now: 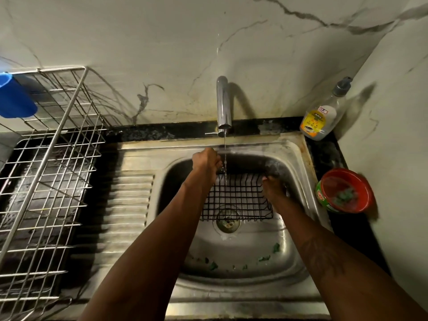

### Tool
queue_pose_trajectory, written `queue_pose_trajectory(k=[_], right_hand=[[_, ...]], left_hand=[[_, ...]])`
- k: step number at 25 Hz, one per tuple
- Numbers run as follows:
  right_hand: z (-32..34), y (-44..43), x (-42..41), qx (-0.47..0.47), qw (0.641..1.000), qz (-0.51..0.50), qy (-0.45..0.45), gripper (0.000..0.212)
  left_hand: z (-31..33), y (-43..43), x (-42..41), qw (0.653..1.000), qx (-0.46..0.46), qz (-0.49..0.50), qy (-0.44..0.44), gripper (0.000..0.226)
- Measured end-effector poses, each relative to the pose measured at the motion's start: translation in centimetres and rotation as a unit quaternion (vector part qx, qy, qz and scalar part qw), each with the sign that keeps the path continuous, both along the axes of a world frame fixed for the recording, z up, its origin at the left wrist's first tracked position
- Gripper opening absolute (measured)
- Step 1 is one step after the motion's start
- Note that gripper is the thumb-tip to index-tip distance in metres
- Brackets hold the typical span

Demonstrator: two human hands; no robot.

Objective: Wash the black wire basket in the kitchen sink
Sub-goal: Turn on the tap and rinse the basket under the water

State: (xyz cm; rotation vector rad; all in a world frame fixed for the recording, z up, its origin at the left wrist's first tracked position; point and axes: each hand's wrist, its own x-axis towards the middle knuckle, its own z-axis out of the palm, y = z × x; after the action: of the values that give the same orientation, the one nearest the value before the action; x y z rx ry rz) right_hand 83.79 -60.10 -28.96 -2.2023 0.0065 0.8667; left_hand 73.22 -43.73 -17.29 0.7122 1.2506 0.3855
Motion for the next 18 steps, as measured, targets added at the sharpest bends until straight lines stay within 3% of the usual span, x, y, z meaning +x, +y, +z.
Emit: queue_pose_trajectory(k=[6, 12, 15, 18], right_hand=[[1.1, 0.4, -0.4, 0.01, 0.998, 0.019, -0.065, 0.046], [2.0, 0.6, -1.9, 0.029, 0.997, 0.002, -0.066, 0.058], [2.6, 0.6, -2.0, 0.021, 0.997, 0.003, -0.074, 0.057], [3.8, 0.7, -2.3, 0.013, 0.997, 0.0, -0.074, 0.055]], left_hand=[[2.2, 0.8, 1.2, 1.0, 0.03, -0.003, -0.005, 0.009], [4.1, 1.3, 1.8, 0.998, 0.063, -0.004, -0.006, 0.01], [4.6, 0.8, 1.8, 0.985, 0.148, -0.085, -0.004, 0.016], [4.5, -0.5, 1.6, 0.932, 0.275, -0.219, 0.089, 0.013]])
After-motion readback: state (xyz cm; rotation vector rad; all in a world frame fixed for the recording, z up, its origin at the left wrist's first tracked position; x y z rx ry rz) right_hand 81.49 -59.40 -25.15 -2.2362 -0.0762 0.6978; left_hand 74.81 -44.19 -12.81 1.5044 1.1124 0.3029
